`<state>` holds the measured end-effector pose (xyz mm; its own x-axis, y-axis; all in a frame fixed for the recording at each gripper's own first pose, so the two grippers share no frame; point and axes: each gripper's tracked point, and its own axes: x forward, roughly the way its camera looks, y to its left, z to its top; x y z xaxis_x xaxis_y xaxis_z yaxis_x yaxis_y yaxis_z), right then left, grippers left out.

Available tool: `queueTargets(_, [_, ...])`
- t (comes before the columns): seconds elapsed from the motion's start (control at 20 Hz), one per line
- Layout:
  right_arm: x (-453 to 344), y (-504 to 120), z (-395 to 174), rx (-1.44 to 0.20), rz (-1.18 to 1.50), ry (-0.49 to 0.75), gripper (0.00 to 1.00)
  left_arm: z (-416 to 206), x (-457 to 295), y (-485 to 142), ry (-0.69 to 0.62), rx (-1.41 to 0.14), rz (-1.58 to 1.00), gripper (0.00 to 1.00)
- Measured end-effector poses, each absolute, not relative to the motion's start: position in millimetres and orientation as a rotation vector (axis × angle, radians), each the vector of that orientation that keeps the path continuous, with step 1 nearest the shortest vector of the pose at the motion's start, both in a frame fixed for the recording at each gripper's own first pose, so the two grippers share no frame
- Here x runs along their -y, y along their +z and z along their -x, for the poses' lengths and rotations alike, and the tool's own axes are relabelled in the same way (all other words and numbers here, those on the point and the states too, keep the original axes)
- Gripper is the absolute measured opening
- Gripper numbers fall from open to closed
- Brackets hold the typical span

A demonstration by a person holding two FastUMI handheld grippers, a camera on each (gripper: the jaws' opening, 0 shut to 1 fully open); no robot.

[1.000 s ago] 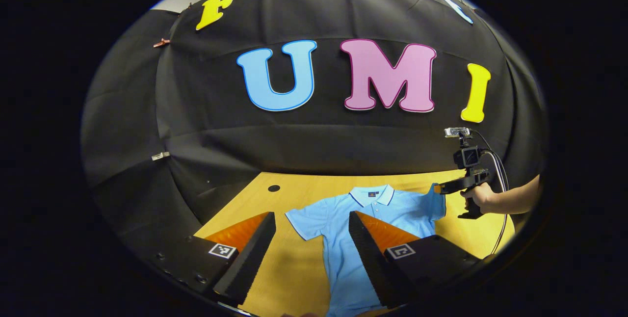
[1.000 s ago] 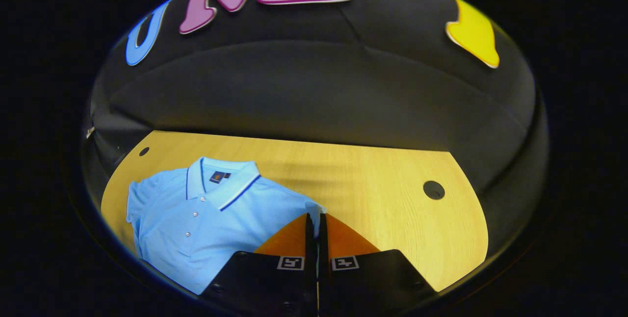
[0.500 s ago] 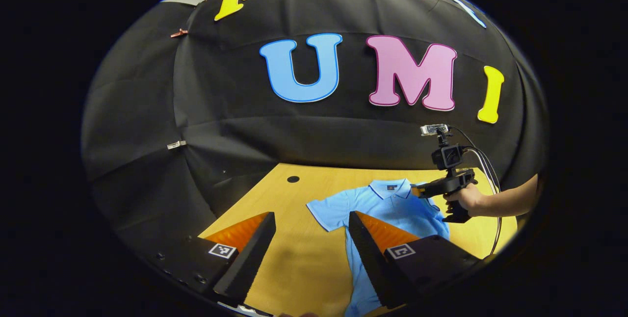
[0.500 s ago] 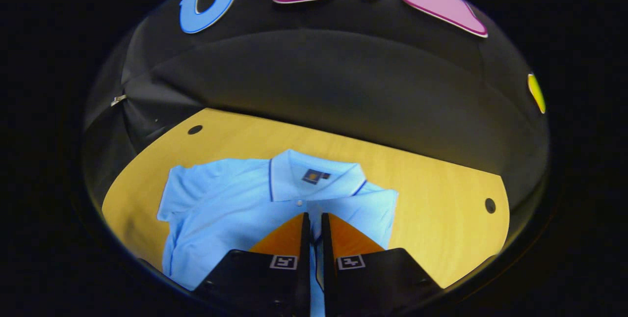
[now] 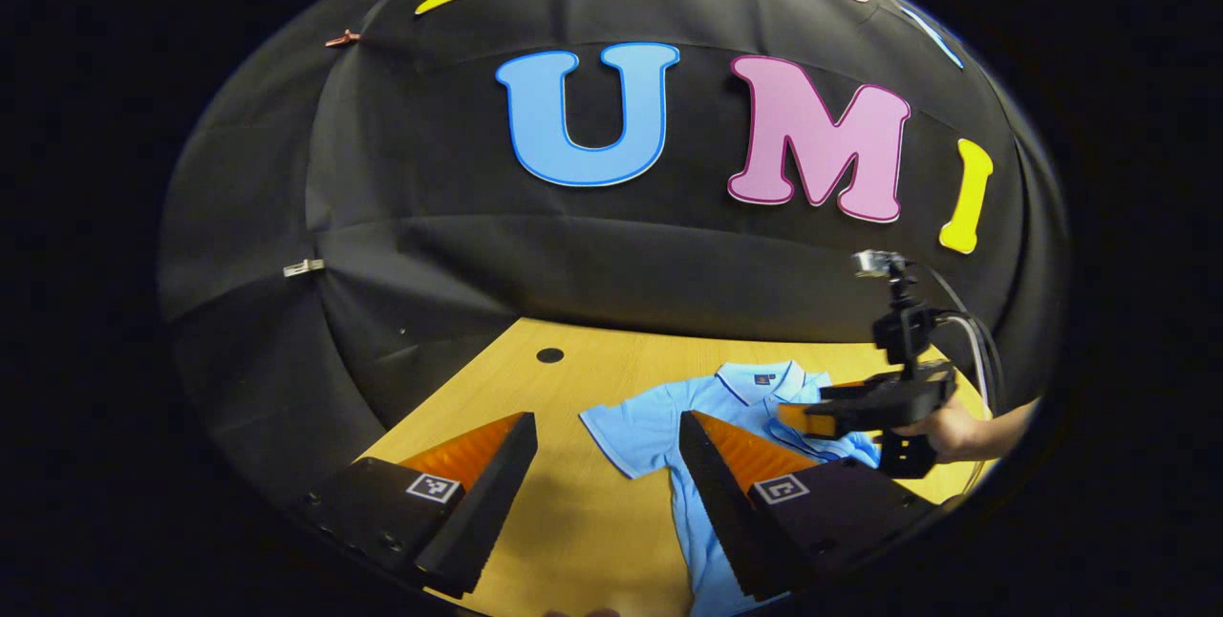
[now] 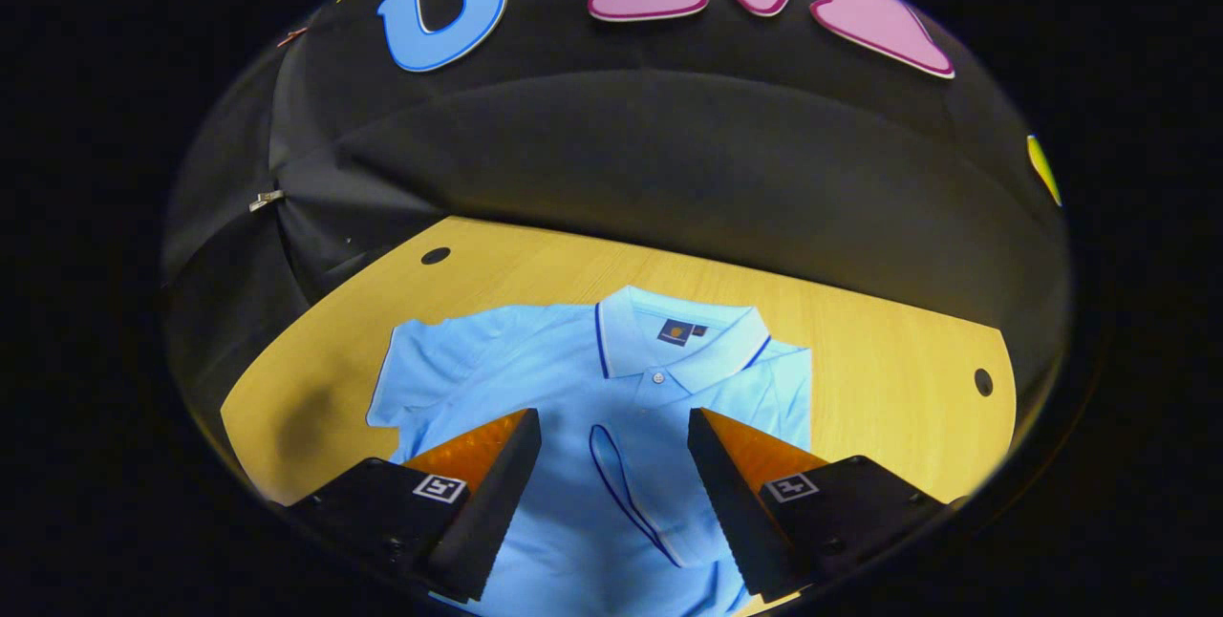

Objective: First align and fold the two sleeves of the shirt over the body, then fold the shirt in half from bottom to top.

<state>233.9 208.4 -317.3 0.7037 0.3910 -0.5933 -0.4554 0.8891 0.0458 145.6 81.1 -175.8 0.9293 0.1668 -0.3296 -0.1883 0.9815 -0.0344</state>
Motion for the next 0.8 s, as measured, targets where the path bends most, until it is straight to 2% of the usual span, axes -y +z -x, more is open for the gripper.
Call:
queueTargets(0.1, [-185, -303, -227, -0.602, 0.127, 0.447, 0.96, -177, -85, -192, 0.156, -0.337, 0.062, 0.99])
queueTargets(0.15, [-173, -295, -222, -0.590, 0.136, 0.432, 0.96, -191, -87, -203, 0.147, -0.353, 0.058, 0.95])
queueTargets(0.2, [-163, -289, -214, -0.581, 0.136, 0.419, 0.94, -204, -89, -217, 0.140, -0.366, 0.058, 0.96])
queueTargets(0.3, [-144, -276, -197, -0.564, 0.121, 0.407, 0.97, -232, -91, -242, 0.126, -0.390, 0.064, 0.96])
queueTargets(0.4, [-124, -267, -185, -0.543, 0.119, 0.384, 0.96, -255, -94, -268, 0.107, -0.420, 0.051, 0.96])
queueTargets(0.8, [-78, -270, -123, -0.550, -0.011, 0.276, 0.97, -320, -127, -371, 0.090, -0.576, 0.017, 0.96])
